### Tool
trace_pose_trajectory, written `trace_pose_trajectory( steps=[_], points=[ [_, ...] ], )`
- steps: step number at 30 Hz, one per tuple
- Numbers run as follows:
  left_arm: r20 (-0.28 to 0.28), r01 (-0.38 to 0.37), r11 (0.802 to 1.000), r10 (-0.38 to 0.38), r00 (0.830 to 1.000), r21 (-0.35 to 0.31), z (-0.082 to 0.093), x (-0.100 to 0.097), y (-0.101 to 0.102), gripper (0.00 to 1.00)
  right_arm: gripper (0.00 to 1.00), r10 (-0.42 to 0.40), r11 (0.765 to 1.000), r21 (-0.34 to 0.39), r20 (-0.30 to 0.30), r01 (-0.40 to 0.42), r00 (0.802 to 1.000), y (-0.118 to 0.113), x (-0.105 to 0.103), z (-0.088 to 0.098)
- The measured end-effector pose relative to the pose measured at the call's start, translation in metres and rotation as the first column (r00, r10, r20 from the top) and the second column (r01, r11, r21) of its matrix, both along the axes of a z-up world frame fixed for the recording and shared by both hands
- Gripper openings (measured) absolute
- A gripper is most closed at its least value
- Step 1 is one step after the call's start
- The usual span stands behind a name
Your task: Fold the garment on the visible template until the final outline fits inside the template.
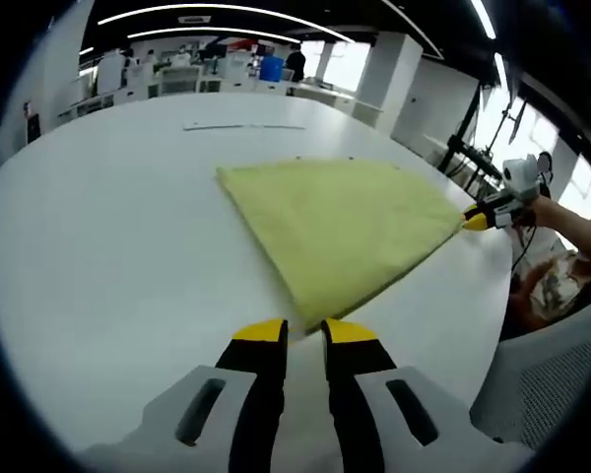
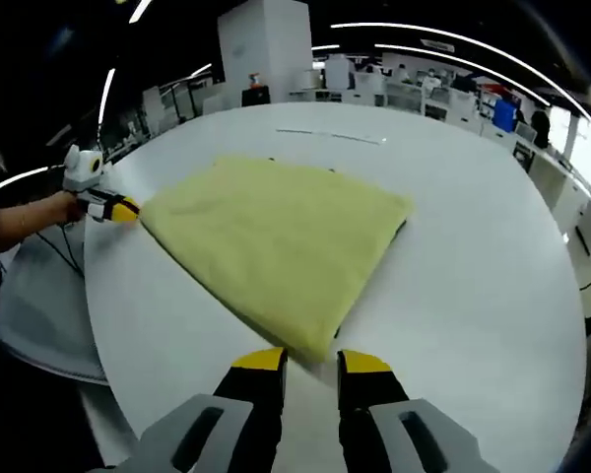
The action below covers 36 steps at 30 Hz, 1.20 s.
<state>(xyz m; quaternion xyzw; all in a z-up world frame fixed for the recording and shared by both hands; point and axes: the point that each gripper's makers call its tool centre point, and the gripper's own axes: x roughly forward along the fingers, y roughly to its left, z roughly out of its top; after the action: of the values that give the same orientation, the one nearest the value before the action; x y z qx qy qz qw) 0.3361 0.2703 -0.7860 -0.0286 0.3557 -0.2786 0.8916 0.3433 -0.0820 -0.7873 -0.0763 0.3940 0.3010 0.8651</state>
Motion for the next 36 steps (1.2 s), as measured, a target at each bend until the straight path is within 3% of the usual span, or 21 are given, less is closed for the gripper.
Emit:
trace_pose_trajectory(
  steps=[7, 16, 22, 29, 36],
  points=[
    [0.051, 0.006, 1.000, -0.006, 0.999, -0.010, 0.017, 0.002, -0.005, 0.38, 0.51, -0.002, 0.995, 0.097, 0.027, -0.001, 1.000, 0.019, -0.001, 0.021],
    [0.133, 0.022, 1.000, -0.020, 0.991, -0.017, 0.044, -0.002, -0.011, 0.62, 0.73, 0.047, 0.992, 0.113, 0.090, -0.057, 0.995, 0.038, -0.010, 0.050],
    [0.161, 0.044, 0.999, -0.042, 0.986, -0.007, 0.059, -0.010, -0.014, 0.74, 0.82, 0.058, 0.990, 0.125, 0.114, -0.072, 0.992, 0.044, -0.020, 0.062],
    [0.210, 0.053, 0.998, -0.044, 0.977, -0.039, 0.077, -0.019, -0.019, 0.87, 0.93, 0.066, 0.983, 0.159, 0.153, -0.090, 0.986, 0.053, -0.033, 0.075],
    [0.246, 0.054, 0.997, -0.041, 0.968, -0.046, 0.086, -0.024, -0.017, 0.97, 0.99, 0.030, 0.977, 0.204, 0.182, -0.068, 0.983, 0.053, -0.038, 0.083]
  ],
)
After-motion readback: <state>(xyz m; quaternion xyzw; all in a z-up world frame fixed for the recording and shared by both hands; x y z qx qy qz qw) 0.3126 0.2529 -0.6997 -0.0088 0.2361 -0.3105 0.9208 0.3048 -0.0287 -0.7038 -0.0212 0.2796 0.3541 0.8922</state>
